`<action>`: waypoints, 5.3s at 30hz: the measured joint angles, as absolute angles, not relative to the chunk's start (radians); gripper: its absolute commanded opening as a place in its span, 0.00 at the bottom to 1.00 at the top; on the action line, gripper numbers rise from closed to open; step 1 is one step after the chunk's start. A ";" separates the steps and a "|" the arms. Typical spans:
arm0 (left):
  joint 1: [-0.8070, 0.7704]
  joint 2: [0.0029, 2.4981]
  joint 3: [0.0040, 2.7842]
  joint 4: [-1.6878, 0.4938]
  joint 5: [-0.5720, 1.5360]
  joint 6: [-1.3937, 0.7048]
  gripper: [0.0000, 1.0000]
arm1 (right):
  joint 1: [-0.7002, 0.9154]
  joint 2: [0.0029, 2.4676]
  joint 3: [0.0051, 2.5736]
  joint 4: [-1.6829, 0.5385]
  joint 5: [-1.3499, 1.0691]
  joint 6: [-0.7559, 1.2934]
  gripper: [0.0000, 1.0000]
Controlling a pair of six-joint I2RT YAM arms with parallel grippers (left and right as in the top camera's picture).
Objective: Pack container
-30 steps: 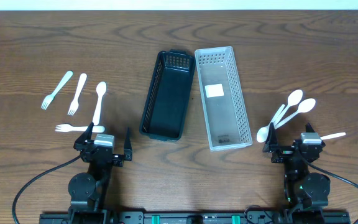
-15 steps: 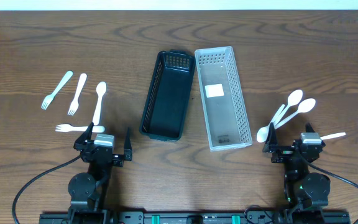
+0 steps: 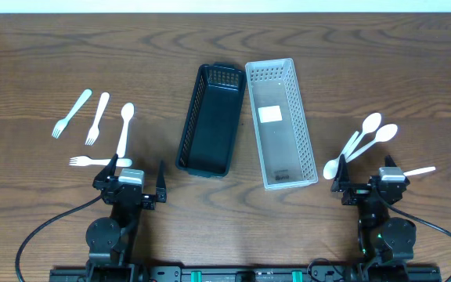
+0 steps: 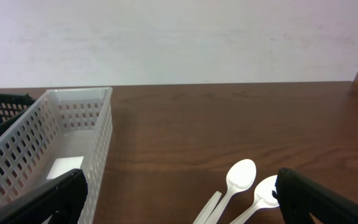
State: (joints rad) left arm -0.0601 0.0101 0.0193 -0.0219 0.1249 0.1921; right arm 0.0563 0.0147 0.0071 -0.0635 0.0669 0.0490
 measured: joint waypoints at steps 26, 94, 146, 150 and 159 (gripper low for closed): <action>-0.060 0.031 0.082 -0.097 0.113 -0.056 0.98 | 0.056 0.053 0.106 -0.093 -0.046 0.286 0.99; -0.061 1.239 1.178 -1.089 0.052 -0.133 0.98 | -0.225 1.989 1.289 -0.815 0.130 0.702 0.99; -0.061 1.239 1.178 -1.093 0.011 -0.131 0.98 | 0.240 1.618 1.702 -1.021 0.067 0.400 0.01; -0.061 1.239 1.178 -1.093 0.008 -0.131 0.98 | 0.277 1.671 1.700 -1.052 0.053 0.400 0.01; -0.061 1.239 1.178 -1.093 0.005 -0.131 0.98 | 0.400 1.860 1.697 -1.100 0.004 0.371 0.02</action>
